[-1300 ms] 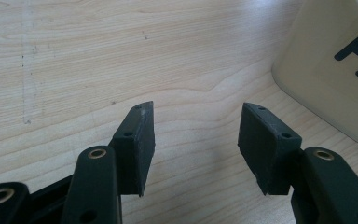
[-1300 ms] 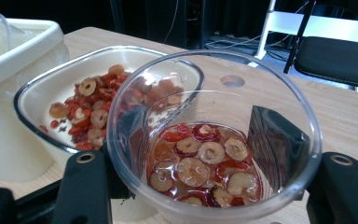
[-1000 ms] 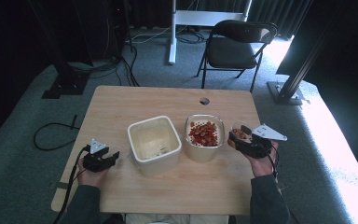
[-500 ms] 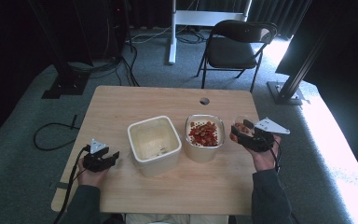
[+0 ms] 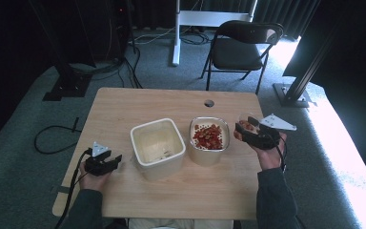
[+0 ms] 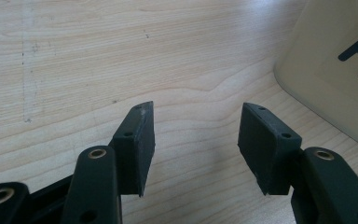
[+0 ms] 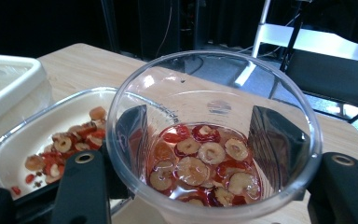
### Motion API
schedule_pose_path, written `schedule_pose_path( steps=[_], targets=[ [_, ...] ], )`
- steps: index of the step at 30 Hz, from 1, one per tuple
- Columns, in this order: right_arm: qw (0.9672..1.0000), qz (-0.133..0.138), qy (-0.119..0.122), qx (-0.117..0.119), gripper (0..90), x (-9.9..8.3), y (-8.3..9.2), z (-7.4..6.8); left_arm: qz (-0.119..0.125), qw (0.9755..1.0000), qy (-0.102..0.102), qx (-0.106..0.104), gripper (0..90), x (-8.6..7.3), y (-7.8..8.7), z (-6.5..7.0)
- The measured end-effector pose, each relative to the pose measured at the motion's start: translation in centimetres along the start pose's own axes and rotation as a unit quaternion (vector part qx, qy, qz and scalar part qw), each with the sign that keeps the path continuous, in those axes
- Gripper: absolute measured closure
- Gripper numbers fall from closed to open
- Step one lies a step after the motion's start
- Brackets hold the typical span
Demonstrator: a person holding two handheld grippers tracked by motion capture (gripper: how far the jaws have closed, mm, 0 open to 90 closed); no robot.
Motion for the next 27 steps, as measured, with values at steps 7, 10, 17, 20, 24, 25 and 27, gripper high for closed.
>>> schedule_pose_path(
  steps=[7,10,17,20,24,25,27],
  targets=[
    [1.0,0.003,-0.001,0.003,37.8,0.7,0.0,-0.2,0.002,1.0,0.001,-0.001,46.7,0.0,0.0,0.1],
    [0.9999,0.007,-0.004,0.007,37.6,0.9,0.0,-0.2,0.001,1.0,0.001,0.0,46.7,0.0,0.0,0.0],
    [0.9999,0.007,-0.004,0.005,37.5,1.0,0.1,-0.2,0.001,1.0,0.001,0.0,46.7,0.0,0.0,0.1],
    [1.0,0.008,-0.003,0.005,37.4,1.1,0.1,-0.1,0.001,1.0,0.002,-0.001,46.7,0.1,0.0,0.1],
    [1.0,0.006,0.0,-0.001,37.1,1.2,0.1,0.0,0.0,1.0,0.001,-0.001,46.7,0.0,0.0,0.1],
    [1.0,0.004,0.0,-0.002,37.1,1.2,0.1,0.0,0.001,1.0,0.001,-0.001,46.7,0.0,0.0,0.1],
    [1.0,0.002,0.005,-0.008,37.1,1.3,0.1,0.0,0.001,1.0,0.003,0.0,46.7,0.0,0.0,0.0]
  ],
)
Point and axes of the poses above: each handheld gripper's, and its own axes: y roughly backward along the jaws, x roughly out of its top, z roughly to its right, the point moved 8 cm from there along -y, roughly forward along the jaws, and after that the axes turned 3 degrees about -z, right-handed, at the moved point
